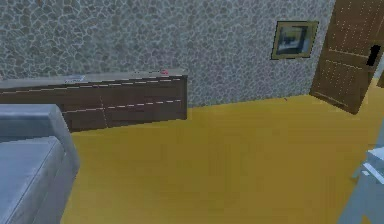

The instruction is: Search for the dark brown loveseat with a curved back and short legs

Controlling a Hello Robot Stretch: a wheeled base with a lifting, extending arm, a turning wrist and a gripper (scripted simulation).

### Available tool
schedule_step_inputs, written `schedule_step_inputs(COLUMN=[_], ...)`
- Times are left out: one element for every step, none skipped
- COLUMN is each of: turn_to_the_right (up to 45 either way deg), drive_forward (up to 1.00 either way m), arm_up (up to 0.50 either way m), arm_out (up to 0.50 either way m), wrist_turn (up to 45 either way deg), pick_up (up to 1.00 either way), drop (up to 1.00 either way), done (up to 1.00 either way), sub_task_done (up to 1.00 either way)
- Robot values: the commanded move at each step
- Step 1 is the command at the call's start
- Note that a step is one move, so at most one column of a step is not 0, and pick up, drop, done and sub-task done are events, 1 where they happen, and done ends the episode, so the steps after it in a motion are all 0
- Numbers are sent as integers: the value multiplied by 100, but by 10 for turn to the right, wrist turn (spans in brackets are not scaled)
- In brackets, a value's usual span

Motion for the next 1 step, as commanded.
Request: schedule_step_inputs(turn_to_the_right=[150], drive_forward=[0], arm_up=[0], arm_out=[0], wrist_turn=[0], pick_up=[0], drop=[0], done=[0], sub_task_done=[0])
